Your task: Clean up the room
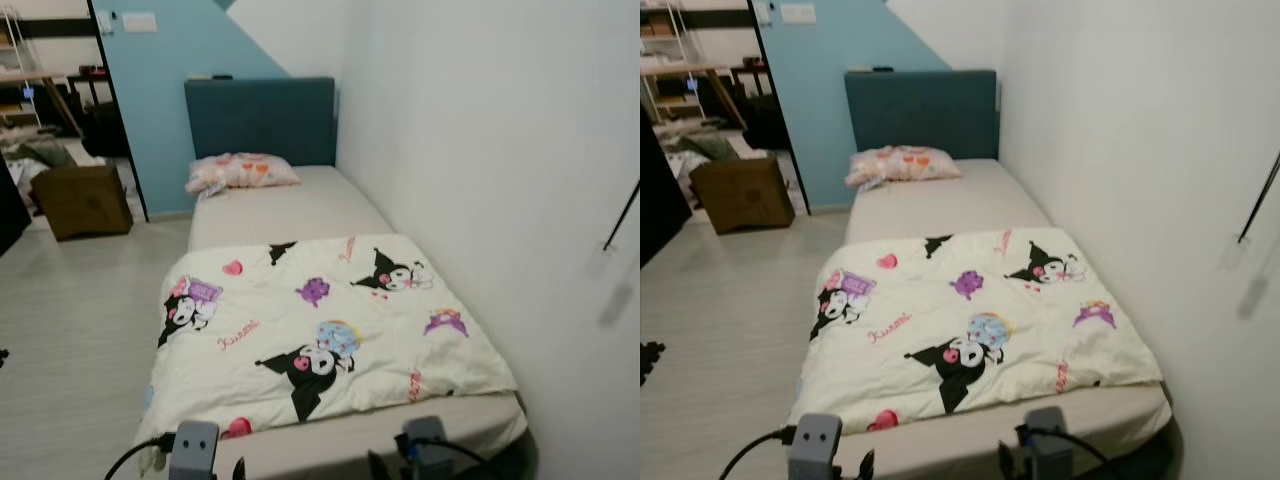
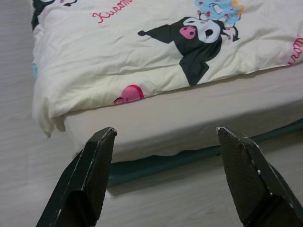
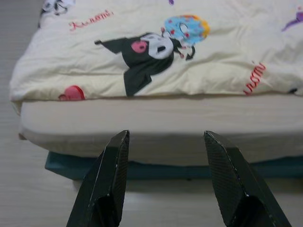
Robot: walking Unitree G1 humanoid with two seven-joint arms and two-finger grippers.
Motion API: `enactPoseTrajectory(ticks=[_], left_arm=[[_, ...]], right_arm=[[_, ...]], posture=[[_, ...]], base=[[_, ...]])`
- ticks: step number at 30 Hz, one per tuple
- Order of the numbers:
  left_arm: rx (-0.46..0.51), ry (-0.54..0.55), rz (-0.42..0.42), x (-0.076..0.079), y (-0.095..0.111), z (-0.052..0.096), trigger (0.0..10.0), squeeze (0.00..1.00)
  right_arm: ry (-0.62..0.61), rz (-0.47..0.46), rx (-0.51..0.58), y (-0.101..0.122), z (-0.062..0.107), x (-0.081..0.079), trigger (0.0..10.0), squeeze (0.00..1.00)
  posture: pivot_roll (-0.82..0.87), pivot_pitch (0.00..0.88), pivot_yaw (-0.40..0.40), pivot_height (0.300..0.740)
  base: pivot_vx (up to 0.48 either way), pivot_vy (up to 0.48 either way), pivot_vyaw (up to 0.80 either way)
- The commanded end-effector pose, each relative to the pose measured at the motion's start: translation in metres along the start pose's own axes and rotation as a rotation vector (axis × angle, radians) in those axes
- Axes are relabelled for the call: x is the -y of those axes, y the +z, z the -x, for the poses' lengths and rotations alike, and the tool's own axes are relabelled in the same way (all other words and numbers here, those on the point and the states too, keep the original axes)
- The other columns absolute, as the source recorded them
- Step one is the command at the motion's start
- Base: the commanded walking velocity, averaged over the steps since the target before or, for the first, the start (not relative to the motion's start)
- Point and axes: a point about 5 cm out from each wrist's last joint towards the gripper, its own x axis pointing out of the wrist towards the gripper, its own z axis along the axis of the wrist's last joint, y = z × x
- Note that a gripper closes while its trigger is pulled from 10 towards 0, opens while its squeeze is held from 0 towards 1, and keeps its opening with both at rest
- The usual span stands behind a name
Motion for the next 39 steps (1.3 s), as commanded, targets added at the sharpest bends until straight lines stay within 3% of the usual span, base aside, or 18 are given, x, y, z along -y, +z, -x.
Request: enactPoseTrajectory(ticks=[1, 17, 33, 39], left_arm=[[-0.003, 0.024, -0.015, -0.0073, -0.003, 0.0029, 10.0, 0.0], [0.014, 0.03, -0.061, -0.0032, 0.0001, -0.0004, 10.0, 0.0], [0.026, 0.041, -0.03, -0.0022, -0.0001, 0.0008, 10.0, 0.0], [0.038, 0.039, -0.023, -0.0031, 0.0011, 0.0016, 10.0, 0.0]], right_arm=[[0.018, -0.024, -0.005, -0.004, 0.0, -0.0081, 10.0, 0.0], [0.003, -0.024, 0.006, -0.0031, -0.0006, -0.0054, 10.0, 0.0], [0.013, -0.01, 0.01, -0.0011, -0.0024, -0.0041, 10.0, 0.0], [0.015, -0.009, 0.009, -0.0017, -0.0018, -0.0043, 10.0, 0.0]], posture=[[0.0, 0.139, -0.038, 0.74], [0.0, 0.137, -0.027, 0.74], [0.0, 0.129, -0.036, 0.74], [0.0, 0.122, -0.037, 0.74]], base=[[0.0, 0.0, 0.0], [0.0, 0.0, 0.0], [0.0, 0.0, 0.0], [0.31, 0.0, 0.0]])
